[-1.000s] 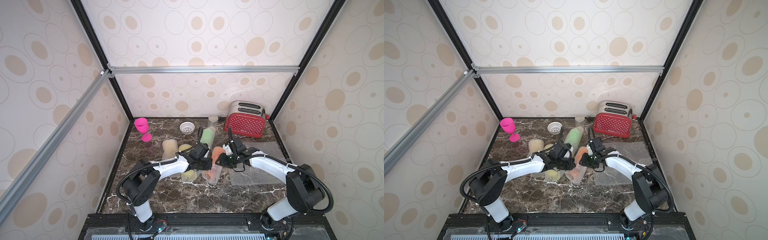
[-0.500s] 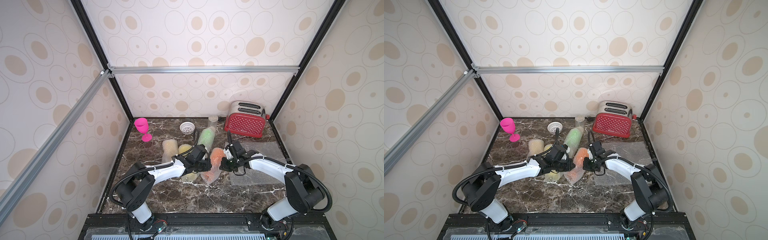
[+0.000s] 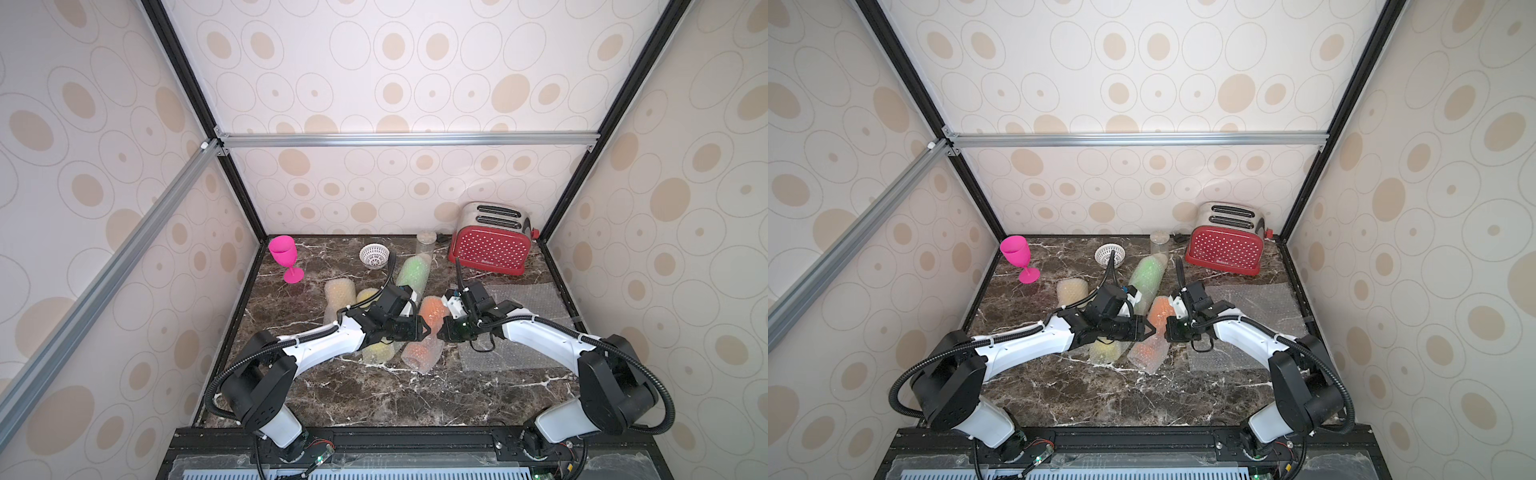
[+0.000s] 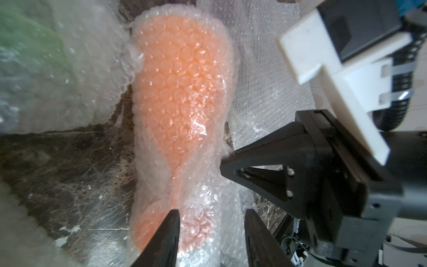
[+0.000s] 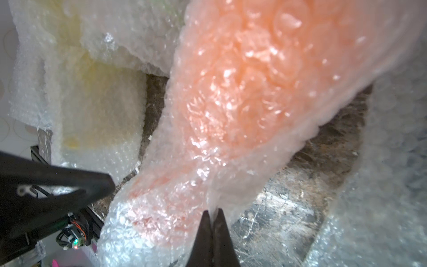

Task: Unpack wine glasses from bubble wrap
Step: Unwrap the bubble wrap at the center of the board.

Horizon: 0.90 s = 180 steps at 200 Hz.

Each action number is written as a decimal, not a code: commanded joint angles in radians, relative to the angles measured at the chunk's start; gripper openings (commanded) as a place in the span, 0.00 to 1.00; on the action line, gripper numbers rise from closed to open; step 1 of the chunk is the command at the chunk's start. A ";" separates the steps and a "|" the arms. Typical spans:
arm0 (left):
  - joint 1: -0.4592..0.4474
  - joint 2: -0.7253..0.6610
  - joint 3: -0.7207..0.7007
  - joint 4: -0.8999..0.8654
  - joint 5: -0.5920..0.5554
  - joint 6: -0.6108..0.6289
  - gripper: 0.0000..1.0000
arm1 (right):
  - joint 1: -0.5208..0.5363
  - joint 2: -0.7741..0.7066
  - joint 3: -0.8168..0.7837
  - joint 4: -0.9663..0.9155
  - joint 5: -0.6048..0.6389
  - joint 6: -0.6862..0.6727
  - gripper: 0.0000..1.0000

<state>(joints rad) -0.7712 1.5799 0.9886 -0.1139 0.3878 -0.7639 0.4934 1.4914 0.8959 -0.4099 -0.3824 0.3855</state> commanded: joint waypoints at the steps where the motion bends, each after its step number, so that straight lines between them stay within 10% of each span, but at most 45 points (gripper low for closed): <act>1: 0.021 -0.002 0.043 -0.043 0.025 0.069 0.52 | 0.005 -0.013 0.013 -0.076 -0.019 -0.103 0.00; 102: 0.047 0.178 0.089 0.008 0.153 0.135 0.56 | 0.005 -0.022 0.008 -0.104 0.025 -0.109 0.00; 180: 0.041 0.201 0.070 0.100 0.198 0.088 0.16 | 0.006 -0.038 -0.002 -0.102 0.046 -0.092 0.06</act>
<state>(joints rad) -0.7292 1.7805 1.0554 -0.0525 0.5636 -0.6701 0.4934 1.4803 0.8963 -0.4923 -0.3595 0.2905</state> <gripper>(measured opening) 0.241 0.044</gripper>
